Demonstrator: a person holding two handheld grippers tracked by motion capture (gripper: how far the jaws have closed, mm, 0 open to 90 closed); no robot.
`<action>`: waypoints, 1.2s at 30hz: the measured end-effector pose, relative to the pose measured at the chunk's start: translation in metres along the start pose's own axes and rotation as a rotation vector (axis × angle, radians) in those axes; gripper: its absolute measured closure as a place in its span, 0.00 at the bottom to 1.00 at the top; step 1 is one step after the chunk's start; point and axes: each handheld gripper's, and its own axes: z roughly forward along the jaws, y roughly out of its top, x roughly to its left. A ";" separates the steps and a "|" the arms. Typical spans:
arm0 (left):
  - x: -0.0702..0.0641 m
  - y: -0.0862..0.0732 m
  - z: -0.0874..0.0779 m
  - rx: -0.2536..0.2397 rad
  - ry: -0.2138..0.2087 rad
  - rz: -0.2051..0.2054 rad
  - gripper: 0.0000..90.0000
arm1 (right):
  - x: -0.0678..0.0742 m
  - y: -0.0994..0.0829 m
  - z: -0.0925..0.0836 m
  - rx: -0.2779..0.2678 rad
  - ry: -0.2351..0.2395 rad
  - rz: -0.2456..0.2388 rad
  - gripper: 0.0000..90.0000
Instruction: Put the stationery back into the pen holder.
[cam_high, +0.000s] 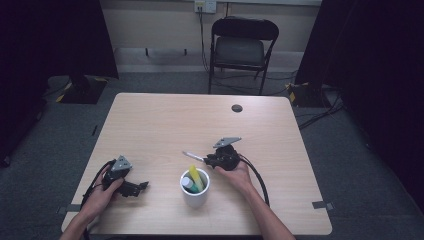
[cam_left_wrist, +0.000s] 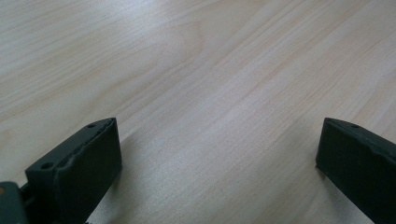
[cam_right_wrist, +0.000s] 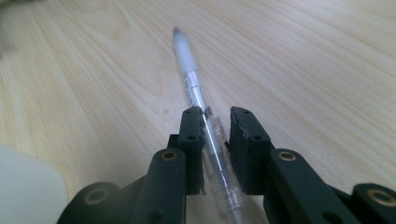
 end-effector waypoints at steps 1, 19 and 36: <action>0.000 0.000 0.000 0.000 0.000 0.000 0.00 | 0.000 -0.001 0.001 0.001 -0.001 -0.005 0.84; 0.000 0.000 0.000 0.003 0.000 0.004 0.00 | 0.000 -0.012 -0.014 -0.007 -0.007 0.014 0.86; 0.000 0.000 0.000 0.000 0.000 0.000 0.00 | -0.003 -0.026 -0.047 -0.006 -0.021 0.016 0.86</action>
